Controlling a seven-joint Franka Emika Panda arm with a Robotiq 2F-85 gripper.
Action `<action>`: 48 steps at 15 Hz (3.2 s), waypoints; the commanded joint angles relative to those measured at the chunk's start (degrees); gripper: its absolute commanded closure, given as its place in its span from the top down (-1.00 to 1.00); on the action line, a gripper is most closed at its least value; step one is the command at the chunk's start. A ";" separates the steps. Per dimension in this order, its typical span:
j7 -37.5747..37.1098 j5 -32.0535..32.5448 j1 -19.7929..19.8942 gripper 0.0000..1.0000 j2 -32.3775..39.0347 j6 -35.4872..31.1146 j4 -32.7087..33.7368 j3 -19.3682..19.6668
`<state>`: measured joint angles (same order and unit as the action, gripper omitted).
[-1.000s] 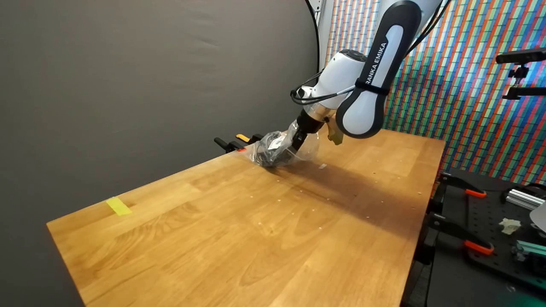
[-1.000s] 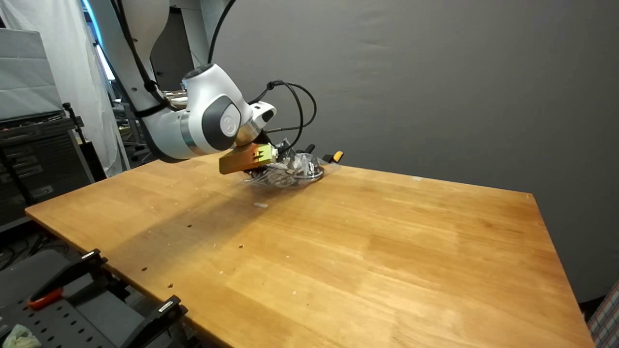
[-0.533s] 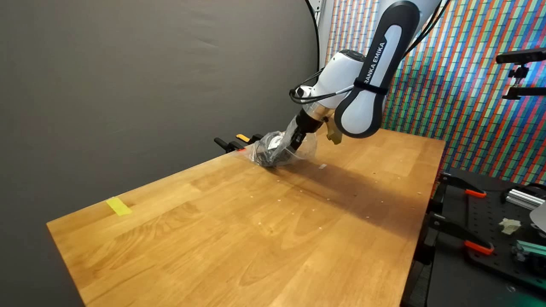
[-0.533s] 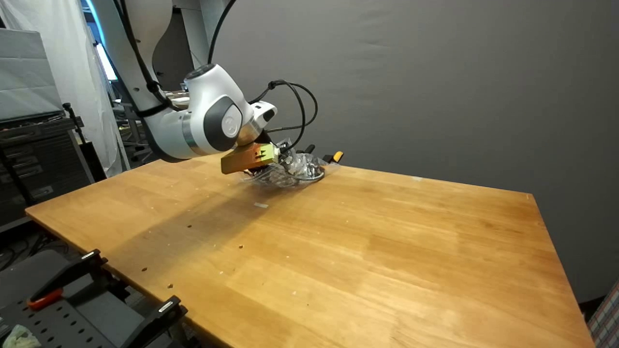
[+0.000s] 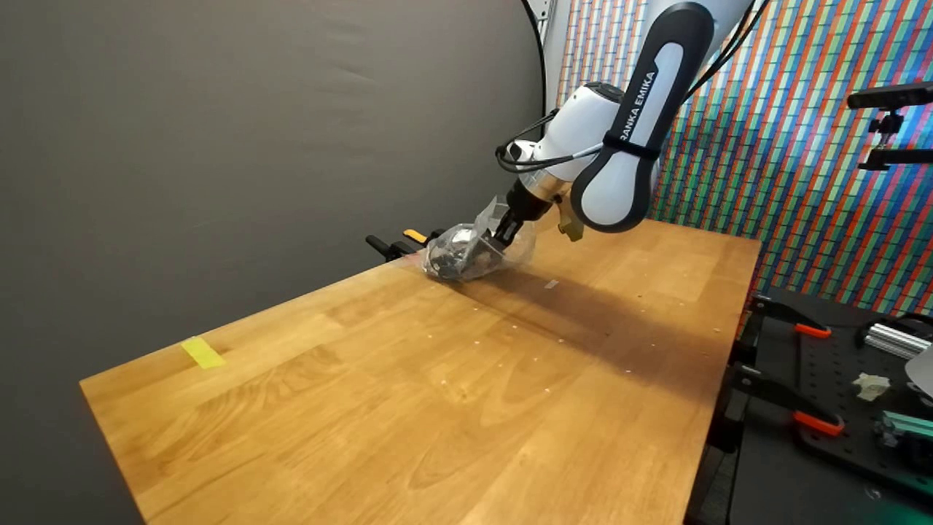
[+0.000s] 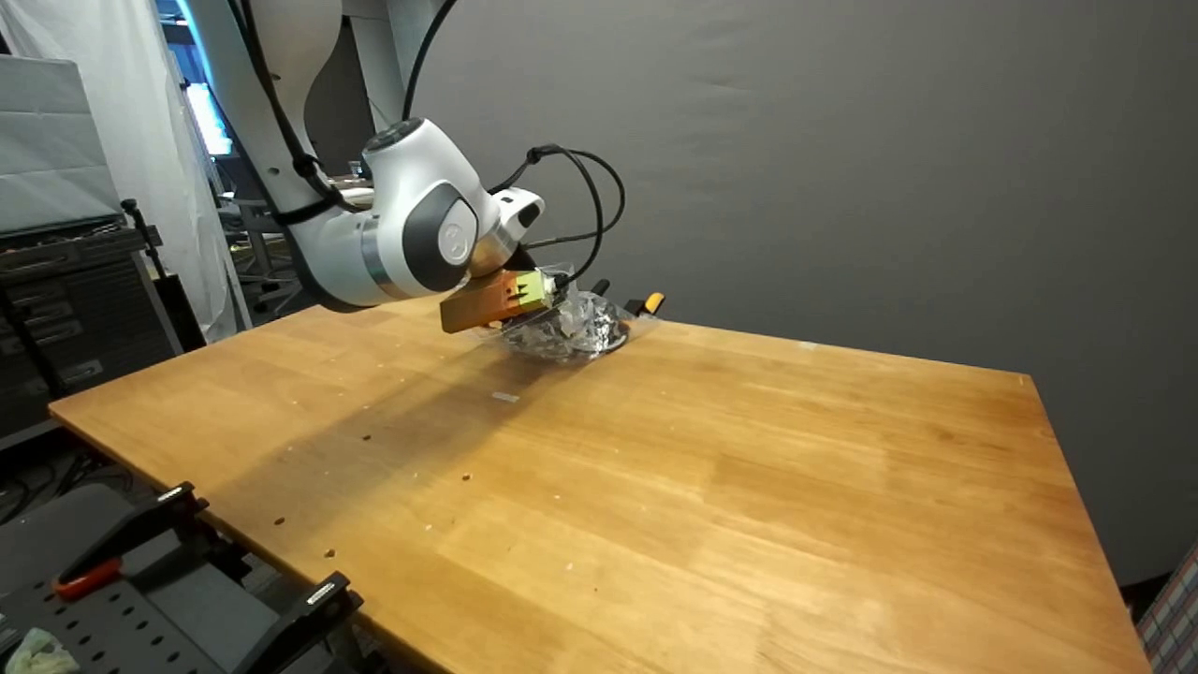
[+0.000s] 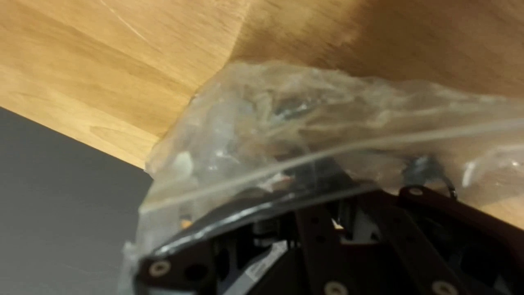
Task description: Remove the cable from the clear plastic
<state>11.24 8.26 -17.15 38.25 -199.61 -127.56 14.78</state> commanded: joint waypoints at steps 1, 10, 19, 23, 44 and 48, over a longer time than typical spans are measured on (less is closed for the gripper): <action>2.48 -1.26 1.25 -0.74 1.15 -0.39 1.51 -0.52; 2.08 1.10 1.66 -0.80 -6.76 19.43 -0.72 0.11; 4.97 -0.40 13.82 -0.80 -22.60 50.49 -0.78 -12.81; 7.18 -5.01 17.61 -0.80 -27.74 62.43 0.80 -15.06; -9.03 -14.04 18.43 -0.80 -33.02 124.51 27.90 -14.13; -12.38 -17.40 16.58 -0.80 -33.24 134.50 33.11 -15.66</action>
<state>2.31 -6.09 0.79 4.79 -71.96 -99.65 0.36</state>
